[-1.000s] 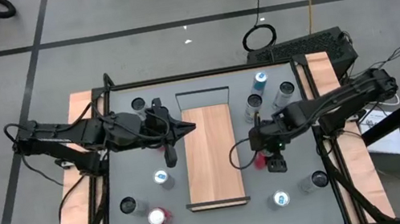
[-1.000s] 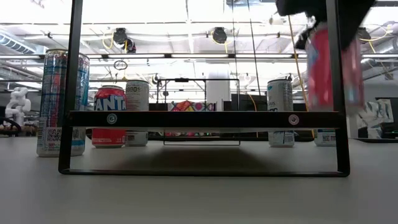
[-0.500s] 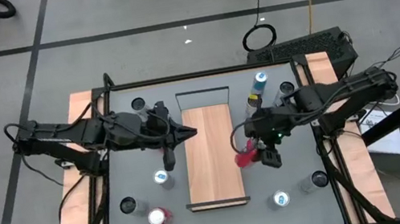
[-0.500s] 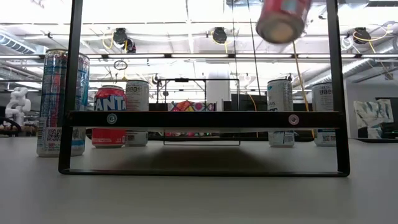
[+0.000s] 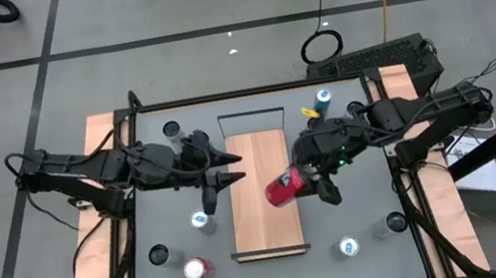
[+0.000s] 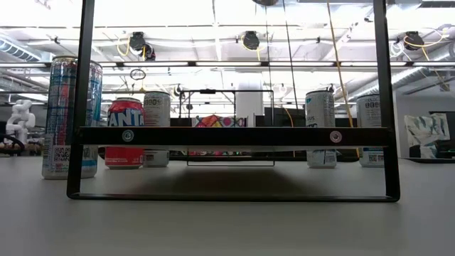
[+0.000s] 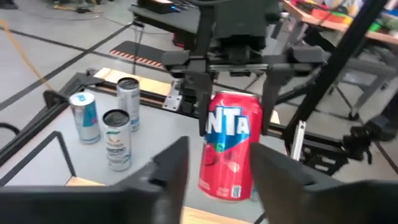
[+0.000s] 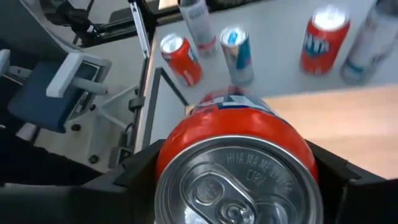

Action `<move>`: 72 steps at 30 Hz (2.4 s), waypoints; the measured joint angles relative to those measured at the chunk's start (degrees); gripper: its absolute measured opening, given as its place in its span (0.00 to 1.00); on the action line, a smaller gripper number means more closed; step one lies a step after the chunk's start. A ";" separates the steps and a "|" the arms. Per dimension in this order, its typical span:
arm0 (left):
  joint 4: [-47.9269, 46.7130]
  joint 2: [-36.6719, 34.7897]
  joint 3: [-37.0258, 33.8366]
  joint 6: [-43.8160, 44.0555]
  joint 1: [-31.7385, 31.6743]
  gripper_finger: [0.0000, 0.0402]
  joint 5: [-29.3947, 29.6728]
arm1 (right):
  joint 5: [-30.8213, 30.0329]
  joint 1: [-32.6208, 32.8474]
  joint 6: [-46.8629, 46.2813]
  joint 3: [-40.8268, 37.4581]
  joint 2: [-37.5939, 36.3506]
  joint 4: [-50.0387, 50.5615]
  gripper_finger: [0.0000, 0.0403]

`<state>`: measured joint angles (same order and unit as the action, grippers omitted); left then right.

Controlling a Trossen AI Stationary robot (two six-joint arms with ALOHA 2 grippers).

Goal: Sort soda cans
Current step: Put the right red soda can on the shelf

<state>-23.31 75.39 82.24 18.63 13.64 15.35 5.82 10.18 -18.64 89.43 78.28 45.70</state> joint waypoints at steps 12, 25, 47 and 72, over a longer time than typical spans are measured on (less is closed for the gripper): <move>0.43 0.91 0.04 6.05 0.21 0.85 -0.98 | -2.04 -0.47 22.55 0.00 -1.20 -5.66 0.64; 0.53 7.28 0.02 2.98 -0.74 0.86 -1.85 | -2.84 -0.45 28.59 0.00 -1.20 -8.68 0.64; 3.80 10.12 0.02 0.33 -2.07 0.70 -8.85 | -2.63 -0.42 25.35 -0.02 -1.29 -9.80 0.64; 1.51 10.12 -0.07 1.39 -2.08 0.83 -9.23 | -3.24 -0.47 21.55 0.00 -1.25 -11.53 0.64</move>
<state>-21.80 85.52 82.17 20.01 11.56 6.12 2.58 9.72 2.91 89.43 77.03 34.17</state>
